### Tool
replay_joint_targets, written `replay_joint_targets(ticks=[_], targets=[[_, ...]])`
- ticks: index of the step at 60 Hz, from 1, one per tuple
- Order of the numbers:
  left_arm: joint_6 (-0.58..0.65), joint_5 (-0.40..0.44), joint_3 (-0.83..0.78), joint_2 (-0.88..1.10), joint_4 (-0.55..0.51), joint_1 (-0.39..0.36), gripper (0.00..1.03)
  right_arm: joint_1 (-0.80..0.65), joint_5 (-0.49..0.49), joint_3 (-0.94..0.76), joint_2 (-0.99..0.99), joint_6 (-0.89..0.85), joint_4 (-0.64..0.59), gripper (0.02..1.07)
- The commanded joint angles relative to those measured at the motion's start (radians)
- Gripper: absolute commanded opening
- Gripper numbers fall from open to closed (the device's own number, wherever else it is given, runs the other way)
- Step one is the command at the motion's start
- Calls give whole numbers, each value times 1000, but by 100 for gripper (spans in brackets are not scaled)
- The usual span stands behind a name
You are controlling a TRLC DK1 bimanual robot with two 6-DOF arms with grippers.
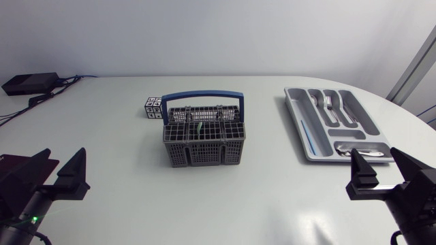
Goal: Transfer all utensils from the basket to the drawer tray.
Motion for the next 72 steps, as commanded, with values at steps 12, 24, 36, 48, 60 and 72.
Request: replay_joint_targets(ticks=[12, 24, 36, 48, 60, 72], targets=[[-28, -6, -38, -10, -15, -2, 99, 9, -1, -19, -6, 12, -7, 103], [-7, -12, 18, -5, -34, 21, 99, 23, 3, -5, -4, 6, -2, 103], [-2, -12, 140, 151, -63, 24, 99, 62, 16, 67, 118, 8, 41, 103], [-4, -12, 265, 332, -80, -31, 99, 125, 48, 206, 373, 14, 82, 103], [-21, -10, 432, 585, -160, -68, 97, 279, 135, 346, 583, 35, 85, 102], [-15, -7, 567, 766, -264, -89, 96, 403, 181, 522, 790, 112, -22, 102]])
